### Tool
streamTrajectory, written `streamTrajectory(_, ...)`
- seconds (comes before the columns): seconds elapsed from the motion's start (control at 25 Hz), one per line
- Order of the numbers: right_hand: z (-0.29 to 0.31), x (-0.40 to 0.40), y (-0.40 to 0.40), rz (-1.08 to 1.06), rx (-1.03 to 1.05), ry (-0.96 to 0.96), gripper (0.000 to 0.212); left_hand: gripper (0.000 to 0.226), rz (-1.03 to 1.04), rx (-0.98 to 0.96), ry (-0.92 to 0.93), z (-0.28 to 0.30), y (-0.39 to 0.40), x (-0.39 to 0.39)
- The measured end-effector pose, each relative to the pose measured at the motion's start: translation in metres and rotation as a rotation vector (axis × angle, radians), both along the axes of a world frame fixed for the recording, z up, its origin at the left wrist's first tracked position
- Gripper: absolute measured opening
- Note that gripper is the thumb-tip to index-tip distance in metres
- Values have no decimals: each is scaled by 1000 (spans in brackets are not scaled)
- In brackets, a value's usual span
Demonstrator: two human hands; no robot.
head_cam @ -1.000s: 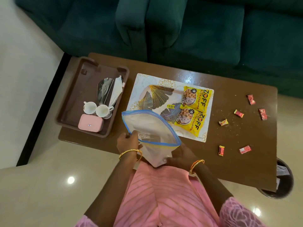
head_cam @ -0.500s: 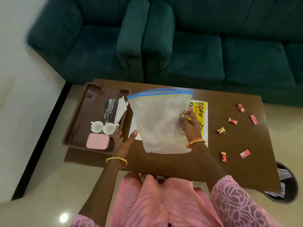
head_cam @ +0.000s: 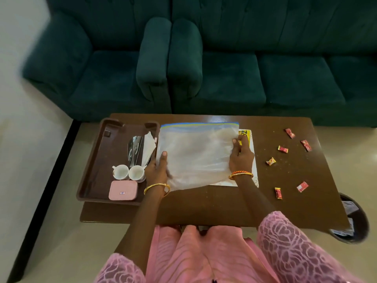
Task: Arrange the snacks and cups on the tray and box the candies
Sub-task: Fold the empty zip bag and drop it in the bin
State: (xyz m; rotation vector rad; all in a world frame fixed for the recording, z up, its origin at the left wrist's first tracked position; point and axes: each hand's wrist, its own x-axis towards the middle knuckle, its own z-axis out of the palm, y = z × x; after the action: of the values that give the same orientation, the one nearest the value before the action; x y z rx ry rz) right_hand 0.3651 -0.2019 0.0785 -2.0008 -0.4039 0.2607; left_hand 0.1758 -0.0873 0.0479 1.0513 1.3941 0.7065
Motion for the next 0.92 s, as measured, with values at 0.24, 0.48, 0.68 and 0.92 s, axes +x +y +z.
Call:
streamTrajectory(0.24, -10, -1, 3, 62, -23, 239, 35, 67, -217, -352, -31, -2, 16, -23)
streamTrajectory(0.48, -11, 5, -19, 614, -205, 402, 73, 49, -424, -128, -8, 6, 25, -46)
streamTrajectory(0.68, -14, 0, -13, 657, -502, 47, 39, 57, -645, 172, 418, 14, 12, -46)
streamTrajectory(0.92, 16, 3, 3, 777, -322, 206, 24, 52, -994, 373, 904, 29, 11, -43)
